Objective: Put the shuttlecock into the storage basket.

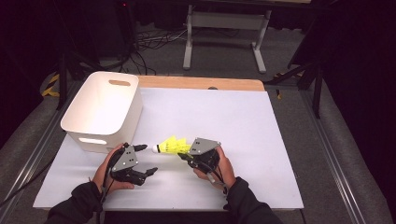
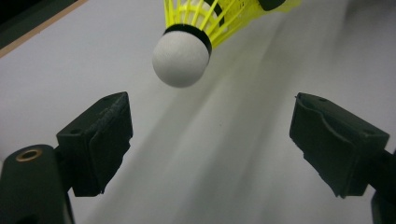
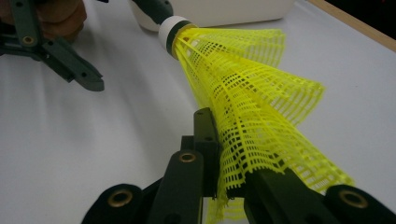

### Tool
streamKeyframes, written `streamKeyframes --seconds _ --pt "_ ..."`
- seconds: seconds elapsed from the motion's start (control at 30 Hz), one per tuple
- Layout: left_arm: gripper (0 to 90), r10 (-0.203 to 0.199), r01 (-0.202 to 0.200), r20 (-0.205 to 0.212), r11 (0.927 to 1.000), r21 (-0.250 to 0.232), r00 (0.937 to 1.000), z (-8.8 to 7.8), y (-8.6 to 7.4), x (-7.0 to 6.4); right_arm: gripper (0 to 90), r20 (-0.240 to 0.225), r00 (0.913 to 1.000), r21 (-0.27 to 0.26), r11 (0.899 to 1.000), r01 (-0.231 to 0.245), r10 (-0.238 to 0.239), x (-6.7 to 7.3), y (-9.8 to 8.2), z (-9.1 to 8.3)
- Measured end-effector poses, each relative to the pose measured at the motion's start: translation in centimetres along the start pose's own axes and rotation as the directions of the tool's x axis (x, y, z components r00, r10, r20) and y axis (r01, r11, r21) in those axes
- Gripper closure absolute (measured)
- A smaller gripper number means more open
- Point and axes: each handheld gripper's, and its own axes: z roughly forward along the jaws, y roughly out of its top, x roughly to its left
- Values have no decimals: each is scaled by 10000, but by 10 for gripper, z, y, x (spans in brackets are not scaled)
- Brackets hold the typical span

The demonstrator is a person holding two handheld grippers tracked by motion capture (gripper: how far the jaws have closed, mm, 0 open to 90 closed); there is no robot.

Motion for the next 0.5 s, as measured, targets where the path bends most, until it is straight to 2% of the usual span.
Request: streamKeyframes --seconds 0.13,0.2,0.5 --pt "152 -198 197 144 9998 34 9997 1 -1 0 876 -234 9996 142 9997 180 -176 4 0 3" --pt "171 -304 301 303 9995 110 9991 3 -2 -1 876 -442 9982 302 9987 417 -404 10 1 8" --pt "230 -323 295 454 9978 601 9984 10 -3 -4 875 -864 9931 451 9955 832 -791 23 5 16"
